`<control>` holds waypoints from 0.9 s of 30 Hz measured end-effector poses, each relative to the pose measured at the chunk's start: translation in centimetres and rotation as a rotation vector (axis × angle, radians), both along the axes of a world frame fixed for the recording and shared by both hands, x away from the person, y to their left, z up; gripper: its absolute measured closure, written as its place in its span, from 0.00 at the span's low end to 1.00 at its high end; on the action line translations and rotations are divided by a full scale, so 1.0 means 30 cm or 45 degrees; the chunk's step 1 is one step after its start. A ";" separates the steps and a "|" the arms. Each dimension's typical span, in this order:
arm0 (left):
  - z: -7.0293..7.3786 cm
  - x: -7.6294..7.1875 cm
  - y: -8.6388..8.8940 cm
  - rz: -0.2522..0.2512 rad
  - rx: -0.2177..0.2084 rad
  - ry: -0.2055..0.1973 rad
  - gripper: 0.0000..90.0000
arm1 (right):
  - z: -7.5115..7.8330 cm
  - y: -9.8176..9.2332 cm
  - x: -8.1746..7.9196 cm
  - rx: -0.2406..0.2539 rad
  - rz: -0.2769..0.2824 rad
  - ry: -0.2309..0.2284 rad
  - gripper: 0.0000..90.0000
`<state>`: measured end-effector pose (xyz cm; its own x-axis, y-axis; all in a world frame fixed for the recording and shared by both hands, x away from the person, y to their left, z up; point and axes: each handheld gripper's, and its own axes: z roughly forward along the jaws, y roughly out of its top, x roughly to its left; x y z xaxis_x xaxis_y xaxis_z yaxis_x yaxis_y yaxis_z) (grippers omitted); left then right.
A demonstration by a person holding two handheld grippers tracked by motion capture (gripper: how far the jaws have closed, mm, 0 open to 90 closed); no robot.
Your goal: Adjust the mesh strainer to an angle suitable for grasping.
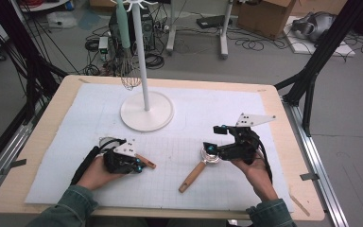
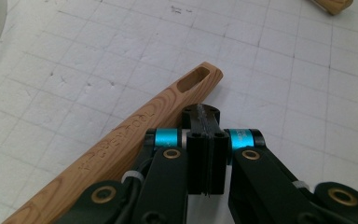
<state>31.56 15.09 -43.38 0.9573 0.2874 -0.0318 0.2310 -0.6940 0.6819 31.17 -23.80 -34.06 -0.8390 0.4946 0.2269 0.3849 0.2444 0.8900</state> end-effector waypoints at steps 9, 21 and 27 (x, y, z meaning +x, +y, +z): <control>0.001 0.010 -0.017 0.022 -0.019 -0.006 0.99 | 0.003 -0.005 0.000 0.005 -0.004 -0.005 0.20; 0.003 0.026 -0.035 0.052 -0.011 -0.025 0.99 | 0.005 -0.006 0.002 0.005 -0.007 -0.004 0.20; 0.002 0.036 -0.045 0.077 -0.016 -0.034 0.99 | 0.004 -0.007 0.006 0.008 -0.006 -0.001 0.20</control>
<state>32.64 13.73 -43.33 0.9387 0.3446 -0.0105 0.2540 -0.6706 0.6969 31.35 -24.02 -33.94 -0.8369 0.4970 0.2294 0.3853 0.2372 0.8918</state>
